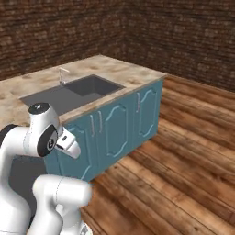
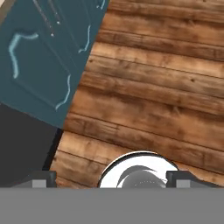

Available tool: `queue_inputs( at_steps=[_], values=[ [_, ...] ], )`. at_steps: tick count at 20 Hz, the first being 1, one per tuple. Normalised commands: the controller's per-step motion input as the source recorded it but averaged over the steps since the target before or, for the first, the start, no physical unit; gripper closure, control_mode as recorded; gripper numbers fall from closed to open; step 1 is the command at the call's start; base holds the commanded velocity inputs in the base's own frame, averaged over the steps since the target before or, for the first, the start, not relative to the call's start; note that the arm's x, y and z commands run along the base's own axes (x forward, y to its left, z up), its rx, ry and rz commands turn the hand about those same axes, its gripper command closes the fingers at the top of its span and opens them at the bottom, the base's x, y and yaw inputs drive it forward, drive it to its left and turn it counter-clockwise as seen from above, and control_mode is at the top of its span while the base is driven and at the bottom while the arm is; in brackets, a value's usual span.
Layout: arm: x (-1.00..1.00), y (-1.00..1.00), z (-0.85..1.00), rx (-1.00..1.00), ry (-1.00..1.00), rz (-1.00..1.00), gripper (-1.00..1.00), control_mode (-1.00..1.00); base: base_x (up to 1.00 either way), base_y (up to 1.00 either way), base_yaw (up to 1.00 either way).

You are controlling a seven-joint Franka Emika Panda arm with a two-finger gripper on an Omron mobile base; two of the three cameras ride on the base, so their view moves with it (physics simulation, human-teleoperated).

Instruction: Pick the orange and tangerine from the fridge and place them on the plate next to the blender to make a fruit smoothie.

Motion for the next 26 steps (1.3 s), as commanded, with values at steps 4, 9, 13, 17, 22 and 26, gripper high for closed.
queue_inputs(
  at_steps=[4, 9, 13, 17, 22, 26],
  values=[
    [0.00, 0.00, 0.00, 0.00, 0.00, 0.00, -1.00, 1.00, 0.87, -0.81, -0.42],
    [0.00, 0.00, 0.00, 0.00, 0.00, 0.00, -1.00, 1.00, 0.92, -0.81, -0.40],
    [0.00, 0.00, 0.00, 0.00, 0.00, 0.00, -1.00, 1.00, 1.00, -0.51, -0.26],
    [0.00, 0.00, 0.00, 0.00, 0.00, 0.00, -1.00, 1.00, 1.00, -0.31, -0.11],
    [0.00, 0.00, 0.00, 0.00, 0.00, 0.00, -1.00, 1.00, 1.00, -0.14, -0.04],
    [0.00, 0.00, 0.00, 0.00, 0.00, 0.00, -1.00, 1.00, 1.00, -0.10, -0.03]
  ],
)
